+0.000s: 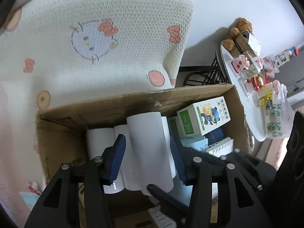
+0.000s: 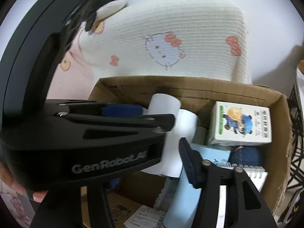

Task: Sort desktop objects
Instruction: 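Open the left tool to release the tube beside the white rolls, then move the left tool down to the white tube lying on the blanket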

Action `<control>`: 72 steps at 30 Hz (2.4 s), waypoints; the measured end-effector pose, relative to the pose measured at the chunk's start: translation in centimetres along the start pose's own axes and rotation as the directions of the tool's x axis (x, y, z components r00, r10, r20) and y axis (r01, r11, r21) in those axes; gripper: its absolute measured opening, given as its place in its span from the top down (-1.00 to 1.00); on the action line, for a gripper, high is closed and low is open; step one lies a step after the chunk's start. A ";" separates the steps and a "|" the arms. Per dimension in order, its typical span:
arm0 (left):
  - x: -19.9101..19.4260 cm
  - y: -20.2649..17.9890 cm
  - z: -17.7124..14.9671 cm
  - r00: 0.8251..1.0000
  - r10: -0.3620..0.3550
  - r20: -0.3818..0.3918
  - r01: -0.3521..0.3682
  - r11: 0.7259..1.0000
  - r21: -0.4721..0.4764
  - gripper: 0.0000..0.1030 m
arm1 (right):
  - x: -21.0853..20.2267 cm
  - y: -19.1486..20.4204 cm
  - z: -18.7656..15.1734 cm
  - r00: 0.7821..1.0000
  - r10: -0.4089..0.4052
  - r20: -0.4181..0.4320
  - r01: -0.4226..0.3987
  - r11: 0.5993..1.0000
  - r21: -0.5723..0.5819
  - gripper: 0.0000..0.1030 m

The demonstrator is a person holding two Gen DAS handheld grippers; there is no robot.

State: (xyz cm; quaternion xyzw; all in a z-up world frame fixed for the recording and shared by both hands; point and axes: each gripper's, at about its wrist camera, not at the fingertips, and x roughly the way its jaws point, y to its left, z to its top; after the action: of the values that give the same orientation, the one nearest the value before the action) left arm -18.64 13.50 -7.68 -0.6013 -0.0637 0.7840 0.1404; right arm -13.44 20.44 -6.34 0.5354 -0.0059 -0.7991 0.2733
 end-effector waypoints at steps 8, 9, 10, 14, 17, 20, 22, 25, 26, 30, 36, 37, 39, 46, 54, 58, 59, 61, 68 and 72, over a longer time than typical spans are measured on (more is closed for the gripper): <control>-2.6 0.8 -0.9 0.996 -0.042 0.085 0.041 0.999 0.020 -0.02 | -2.4 0.9 -0.6 0.999 0.001 0.039 -0.001 1.000 -0.017 -0.05; -3.1 1.1 -1.2 0.993 -0.064 0.103 0.063 0.998 0.022 -0.02 | -2.6 1.1 -0.7 0.999 0.004 0.042 -0.003 1.000 -0.020 -0.05; -3.5 1.3 -1.3 0.991 -0.072 0.116 0.070 0.997 0.022 -0.02 | -2.8 1.2 -0.8 0.999 0.009 0.048 -0.008 1.000 -0.020 -0.05; -5.8 2.7 -2.2 0.978 -0.079 0.192 0.073 0.997 0.036 0.00 | -3.6 1.6 -1.0 0.997 0.012 0.076 -0.010 1.000 -0.020 -0.06; -7.8 4.1 -3.2 0.965 -0.056 0.257 0.047 0.998 0.043 0.00 | -3.2 1.6 -0.9 0.995 0.027 0.096 -0.026 1.000 -0.009 -0.16; -10.4 6.0 -4.4 0.938 -0.027 0.346 0.017 0.999 0.030 0.00 | -3.1 2.3 -1.2 0.990 0.037 0.133 -0.038 0.999 0.007 -0.19; -11.8 7.6 -5.2 0.919 -0.011 0.394 0.008 1.000 0.009 0.00 | -3.1 2.9 -1.2 0.986 0.044 0.159 -0.046 0.999 0.007 -0.19; -13.5 10.3 -6.4 0.899 0.007 0.439 0.011 0.999 -0.037 0.00 | -3.3 3.9 -0.8 0.981 0.049 0.186 -0.053 0.998 0.021 -0.37; -13.9 11.0 -6.7 0.894 0.005 0.449 0.015 0.999 -0.041 0.00 | -3.3 4.4 -0.7 0.982 0.042 0.187 -0.046 0.999 0.021 -0.38; -14.6 14.4 -7.8 0.889 0.020 0.457 0.027 0.995 -0.097 0.00 | -2.7 6.7 0.2 0.984 0.032 0.176 -0.033 0.999 0.006 -0.39; -15.4 18.6 -9.6 0.879 0.105 0.465 -0.024 0.984 -0.177 -0.02 | -2.0 9.7 1.9 0.983 0.055 0.175 -0.054 0.998 -0.011 -0.39; -15.6 19.3 -10.0 0.877 0.109 0.468 -0.021 0.982 -0.188 -0.06 | -1.9 10.3 2.2 0.984 0.054 0.172 -0.052 0.998 -0.020 -0.39; -16.0 20.4 -10.7 0.874 0.117 0.472 -0.025 0.980 -0.197 -0.17 | -1.9 11.4 2.5 0.983 0.064 0.170 -0.059 0.998 -0.034 -0.39; -16.8 23.3 -13.2 0.874 0.055 0.483 0.056 0.976 -0.213 -0.27 | -1.5 16.1 3.6 0.983 0.101 0.152 -0.086 0.991 -0.099 -0.40; -17.2 26.7 -15.4 0.863 0.160 0.480 -0.017 0.957 -0.288 -0.27 | 1.8 20.5 3.2 0.989 0.134 0.061 -0.120 0.975 -0.188 -0.41; -17.2 28.5 -16.8 0.857 0.202 0.475 -0.044 0.945 -0.323 -0.27 | 3.3 22.1 2.9 0.992 0.121 0.023 -0.113 0.968 -0.225 -0.41; -17.1 29.0 -16.9 0.859 0.202 0.471 -0.040 0.943 -0.331 -0.27 | 3.4 22.3 2.8 0.993 0.113 0.025 -0.104 0.967 -0.231 -0.41; -16.7 30.0 -17.4 0.867 0.209 0.453 -0.040 0.934 -0.354 -0.27 | 4.2 22.8 2.8 0.995 0.100 0.023 -0.092 0.966 -0.241 -0.41; -15.6 32.0 -19.2 0.881 0.235 0.411 -0.059 0.916 -0.397 -0.27 | 8.6 24.3 2.3 0.996 0.084 -0.012 -0.085 0.969 -0.234 -0.41; -14.4 32.8 -19.6 0.893 0.214 0.397 -0.035 0.911 -0.412 -0.27 | 11.6 25.3 0.9 0.993 0.112 -0.038 -0.119 0.961 -0.250 -0.41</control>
State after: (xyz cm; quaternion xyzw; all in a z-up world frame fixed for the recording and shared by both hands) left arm -1.08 -23.41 -8.43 -0.4304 -0.2103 0.8762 -0.0526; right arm -6.51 -6.49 -8.23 0.5045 0.0678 -0.7697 0.3854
